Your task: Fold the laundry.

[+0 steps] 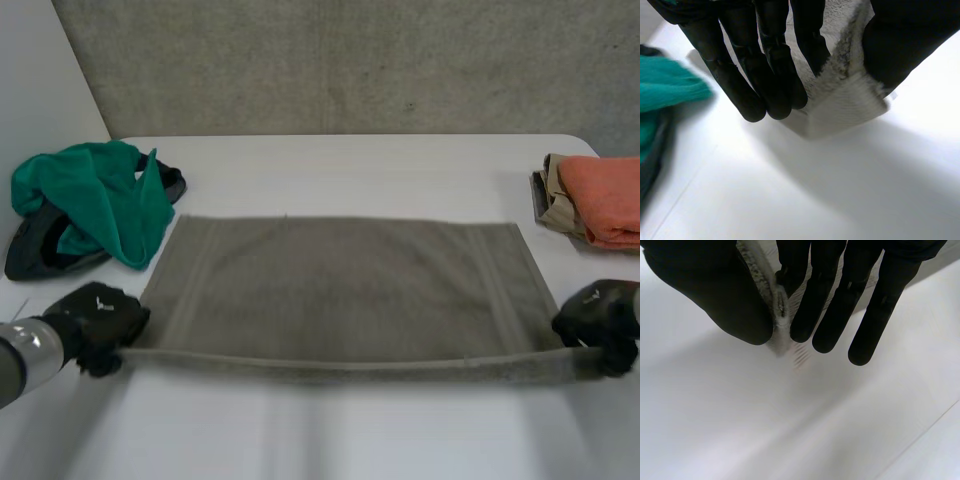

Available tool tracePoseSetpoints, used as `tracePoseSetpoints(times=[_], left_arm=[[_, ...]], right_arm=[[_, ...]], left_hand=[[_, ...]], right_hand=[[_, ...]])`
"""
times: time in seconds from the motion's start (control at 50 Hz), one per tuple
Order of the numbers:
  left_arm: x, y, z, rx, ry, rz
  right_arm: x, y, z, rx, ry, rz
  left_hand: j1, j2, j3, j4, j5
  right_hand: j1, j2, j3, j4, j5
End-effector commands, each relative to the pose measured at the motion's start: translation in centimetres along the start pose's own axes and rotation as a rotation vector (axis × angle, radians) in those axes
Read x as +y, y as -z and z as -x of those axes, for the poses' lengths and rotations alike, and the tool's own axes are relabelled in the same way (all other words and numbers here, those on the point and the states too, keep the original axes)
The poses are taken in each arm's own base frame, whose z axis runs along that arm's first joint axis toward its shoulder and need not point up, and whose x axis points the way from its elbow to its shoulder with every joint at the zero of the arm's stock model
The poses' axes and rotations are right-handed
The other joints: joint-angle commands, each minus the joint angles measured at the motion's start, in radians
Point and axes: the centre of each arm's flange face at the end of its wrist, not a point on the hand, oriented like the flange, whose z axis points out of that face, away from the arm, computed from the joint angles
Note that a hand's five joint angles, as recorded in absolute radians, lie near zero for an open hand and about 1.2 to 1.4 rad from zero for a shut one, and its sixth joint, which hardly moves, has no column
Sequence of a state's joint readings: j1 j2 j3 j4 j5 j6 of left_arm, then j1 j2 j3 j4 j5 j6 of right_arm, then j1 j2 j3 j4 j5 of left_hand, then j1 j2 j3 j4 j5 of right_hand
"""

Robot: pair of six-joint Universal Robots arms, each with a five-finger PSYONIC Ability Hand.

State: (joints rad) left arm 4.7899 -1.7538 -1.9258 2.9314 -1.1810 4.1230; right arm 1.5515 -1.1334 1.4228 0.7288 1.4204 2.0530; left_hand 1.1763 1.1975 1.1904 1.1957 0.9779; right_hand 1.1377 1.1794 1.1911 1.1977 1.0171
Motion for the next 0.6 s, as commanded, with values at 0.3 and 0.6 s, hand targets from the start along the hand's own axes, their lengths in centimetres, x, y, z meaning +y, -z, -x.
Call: tracePoseSetpoints(times=[0.3, 0.6], left_arm=[[-8.8, -9.7, 4.4, -0.253, -0.027, -0.263], [-9.9, -14.2, 4.9, -0.323, -0.044, -0.222]], right_arm=[[-6.1, -6.9, -6.0, 0.421, -0.174, -0.423], [-8.8, -11.7, -7.1, 0.502, -0.121, -0.538]], left_hand=[[0.220, 0.199, 0.206, 0.201, 0.244], [0.220, 0.199, 0.206, 0.201, 0.244]], right_hand=[[0.259, 0.217, 0.205, 0.199, 0.205], [0.259, 0.217, 0.205, 0.199, 0.205]])
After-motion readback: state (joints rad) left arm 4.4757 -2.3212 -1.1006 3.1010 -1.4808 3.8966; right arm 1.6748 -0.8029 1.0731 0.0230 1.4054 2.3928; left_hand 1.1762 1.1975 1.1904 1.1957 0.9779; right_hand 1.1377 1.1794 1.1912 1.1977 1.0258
